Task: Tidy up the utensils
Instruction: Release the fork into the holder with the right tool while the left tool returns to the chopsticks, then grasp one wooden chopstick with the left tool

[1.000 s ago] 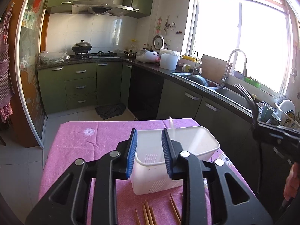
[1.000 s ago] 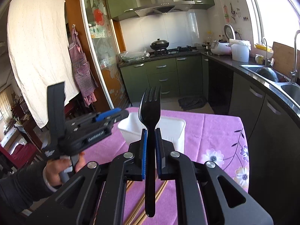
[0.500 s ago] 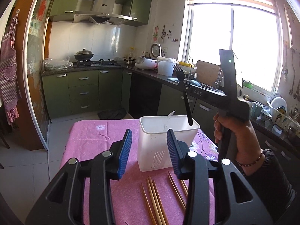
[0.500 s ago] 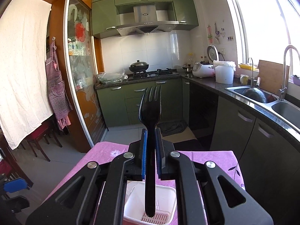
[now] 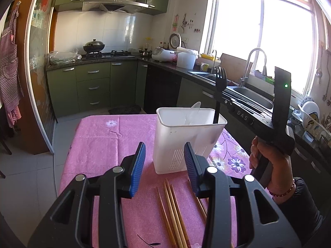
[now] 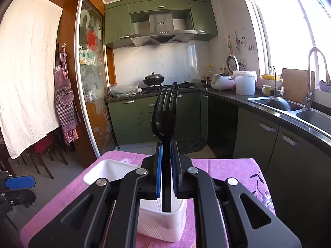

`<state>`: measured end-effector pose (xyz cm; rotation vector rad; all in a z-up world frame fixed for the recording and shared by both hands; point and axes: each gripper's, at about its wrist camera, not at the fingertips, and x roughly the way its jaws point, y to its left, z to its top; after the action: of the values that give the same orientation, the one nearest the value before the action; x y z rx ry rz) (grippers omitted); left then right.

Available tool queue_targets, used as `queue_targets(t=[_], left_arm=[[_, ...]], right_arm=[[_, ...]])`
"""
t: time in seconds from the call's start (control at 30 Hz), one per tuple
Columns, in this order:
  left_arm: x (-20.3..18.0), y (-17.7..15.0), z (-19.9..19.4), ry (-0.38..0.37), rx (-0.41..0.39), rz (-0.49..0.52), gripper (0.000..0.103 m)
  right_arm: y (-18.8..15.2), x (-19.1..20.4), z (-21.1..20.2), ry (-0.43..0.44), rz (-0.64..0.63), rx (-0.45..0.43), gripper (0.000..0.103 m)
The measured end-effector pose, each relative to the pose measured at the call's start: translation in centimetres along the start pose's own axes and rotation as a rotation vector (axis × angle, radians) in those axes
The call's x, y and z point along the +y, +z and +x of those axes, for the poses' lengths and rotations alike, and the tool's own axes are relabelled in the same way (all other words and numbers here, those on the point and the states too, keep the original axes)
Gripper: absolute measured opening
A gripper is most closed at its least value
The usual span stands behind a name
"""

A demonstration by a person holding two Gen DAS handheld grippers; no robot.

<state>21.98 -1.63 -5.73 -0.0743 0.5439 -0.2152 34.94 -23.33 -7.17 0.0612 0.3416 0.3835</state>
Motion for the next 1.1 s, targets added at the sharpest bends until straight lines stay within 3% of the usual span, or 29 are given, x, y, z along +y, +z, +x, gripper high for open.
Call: queue_targets(t=[0.13,0.2,0.27,0.47,0.6,0.9,0.97,1.1], left_arm=[[-0.3,-0.2,-0.6,0.002,-0.003,0.014,0.038],[-0.5,-0.3,-0.8,0.001,0.000,0.016,0.039],[-0.7,-0.4,-1.1,0.003,0.003,0.024,0.040],[-0.8,-1.0,-1.1,0.004,0.056,0.019,0.043],[-0.6,-1.7,0.5,0.021,0.182,0.011,0.043],[0.3,-5.5,6.8,0.049,0.502,-0.019,0.043],[0.2,-6.4,8.0,0.059,0.557,-0.022,0.037],[0.0,-7.1,9.8,0.087,0.620,-0.024,0.029]], right_arm=[[-1.7,0.1,-0.9,0.003,-0.002,0.037,0.010],[-2.3,0.1,-1.3,-0.007,-0.009,0.044,0.020],[-2.6,0.0,-1.8,-0.015,-0.008,0.040,0.038],[-2.2,-0.6,-5.0,-0.010,0.019,0.006,0.039],[-1.7,-0.9,-8.3,-0.034,0.004,0.029,0.041],[-6.3,-2.4,-10.1,-0.073,-0.060,0.309,0.042],[-7.5,-2.6,-10.0,-0.059,-0.059,0.363,0.035],[-9.2,-2.9,-9.7,-0.051,-0.064,0.417,0.032]])
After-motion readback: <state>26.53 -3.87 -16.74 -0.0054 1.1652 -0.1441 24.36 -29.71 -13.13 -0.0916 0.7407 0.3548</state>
